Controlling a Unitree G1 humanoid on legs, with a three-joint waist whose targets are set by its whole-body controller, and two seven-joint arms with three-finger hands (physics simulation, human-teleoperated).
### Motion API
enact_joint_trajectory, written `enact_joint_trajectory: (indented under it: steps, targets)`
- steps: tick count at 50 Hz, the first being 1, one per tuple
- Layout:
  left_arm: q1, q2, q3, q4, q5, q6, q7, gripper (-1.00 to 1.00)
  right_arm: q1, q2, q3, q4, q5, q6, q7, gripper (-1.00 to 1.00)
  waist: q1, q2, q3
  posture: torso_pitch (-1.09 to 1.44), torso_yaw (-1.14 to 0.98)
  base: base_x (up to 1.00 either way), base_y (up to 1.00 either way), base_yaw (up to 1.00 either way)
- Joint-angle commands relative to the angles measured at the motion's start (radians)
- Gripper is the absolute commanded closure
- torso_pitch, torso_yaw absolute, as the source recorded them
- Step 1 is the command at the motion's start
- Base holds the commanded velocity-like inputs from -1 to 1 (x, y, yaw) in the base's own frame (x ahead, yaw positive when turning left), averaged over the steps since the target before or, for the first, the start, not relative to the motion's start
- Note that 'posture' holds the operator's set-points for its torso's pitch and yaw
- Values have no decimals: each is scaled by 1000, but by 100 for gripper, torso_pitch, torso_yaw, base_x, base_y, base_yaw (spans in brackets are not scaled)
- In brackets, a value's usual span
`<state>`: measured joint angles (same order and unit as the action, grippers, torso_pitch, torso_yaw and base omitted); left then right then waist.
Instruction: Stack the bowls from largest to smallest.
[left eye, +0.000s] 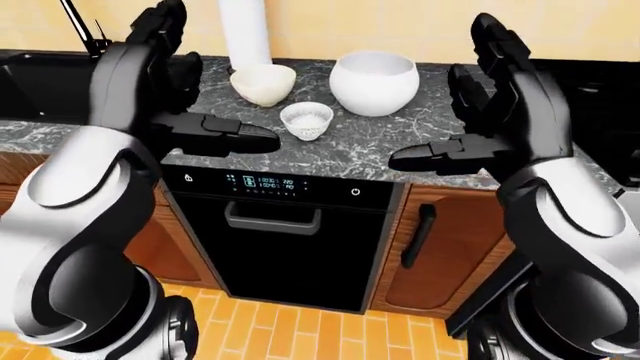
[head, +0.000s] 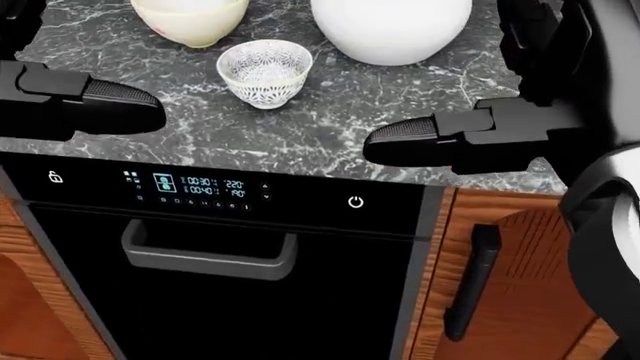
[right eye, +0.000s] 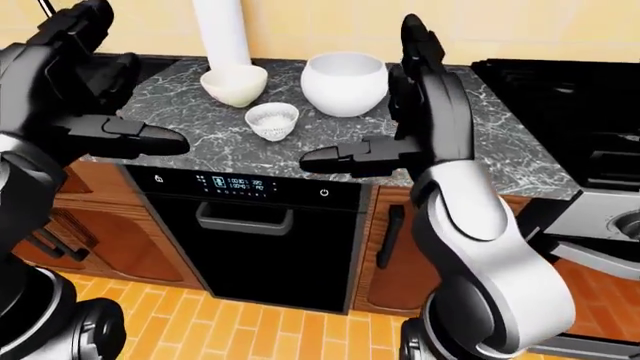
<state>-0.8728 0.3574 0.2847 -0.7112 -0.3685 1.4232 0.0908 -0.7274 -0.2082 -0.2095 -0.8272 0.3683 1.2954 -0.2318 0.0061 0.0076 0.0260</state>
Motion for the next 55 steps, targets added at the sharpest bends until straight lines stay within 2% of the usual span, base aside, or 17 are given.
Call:
enact_joint_trajectory:
  steps: [1,9,12,14,18,20,21,22,23,31,33,35,45,49,50,52,55]
  targets:
    - [-29,6,0,-14,-6,-17,8,-100,-18,-11,-8,-8,5,-24,-3,-100,-3,7,-16,0,0,6,0,0]
    - [-28,15,2,0,-18,-33,14,-100,-26,-11,-8,-12,30,-21,-21,-100,0,-5,-14,0,0,7,0,0]
    - [-26,19,2,8,-23,-44,16,-100,-27,-12,-7,-11,41,-26,-27,-100,-4,-32,20,0,0,23,0,0]
    - [-36,19,8,-3,-32,-24,22,-100,-25,-12,-7,-14,47,-24,-32,-100,-6,-29,15,0,0,26,0,0]
    - [-37,23,12,-1,-40,-25,27,-100,-18,-15,1,-7,49,-39,-35,-100,-15,18,28,0,0,25,0,0]
    - [-38,26,11,4,-44,-27,30,-100,-24,-15,1,-5,54,-38,-38,-100,-18,83,2,0,0,25,0,0]
    - [-38,29,8,10,-45,-33,30,-100,-29,-15,-4,-9,59,-32,-40,-100,-5,49,13,0,0,27,0,0]
    - [-39,29,7,11,-46,-33,31,-100,-30,-15,-6,-11,62,-29,-41,-100,-17,70,20,0,0,25,0,0]
    - [-48,30,8,10,-50,-24,35,-100,-30,-16,-9,-12,66,-29,-43,-100,-7,66,19,0,0,26,0,0]
    - [-61,30,-5,18,-55,-25,45,-100,-32,-34,-36,-7,104,-39,-54,-100,3,2,18,0,0,26,0,0]
    - [-64,31,-4,17,-57,-21,46,-100,-27,-39,-35,-3,111,-49,-56,-100,9,-26,12,0,0,25,0,0]
    - [-59,32,-3,17,-59,-25,46,-100,-27,-40,-33,-5,122,-51,-63,-100,14,-79,-2,0,0,26,0,0]
    - [-61,36,2,18,-66,-28,48,-100,-25,-50,-35,-3,157,-64,-89,-100,-4,-17,17,0,0,25,0,0]
    - [-67,36,1,21,-69,-27,52,-100,-13,-54,-31,3,164,-82,-95,-100,-19,66,-6,0,0,26,0,0]
    - [-72,37,2,24,-71,-26,53,-100,-14,-55,-32,3,168,-82,-98,-100,-14,46,-6,0,0,25,0,0]
    - [-70,36,3,19,-73,-25,55,-100,-14,-57,-34,3,173,-83,-102,-100,-12,63,11,0,0,25,0,0]
    - [-75,40,6,18,-79,-18,56,-100,-12,-59,-38,-3,185,-78,-110,-100,-2,42,4,0,0,25,0,0]
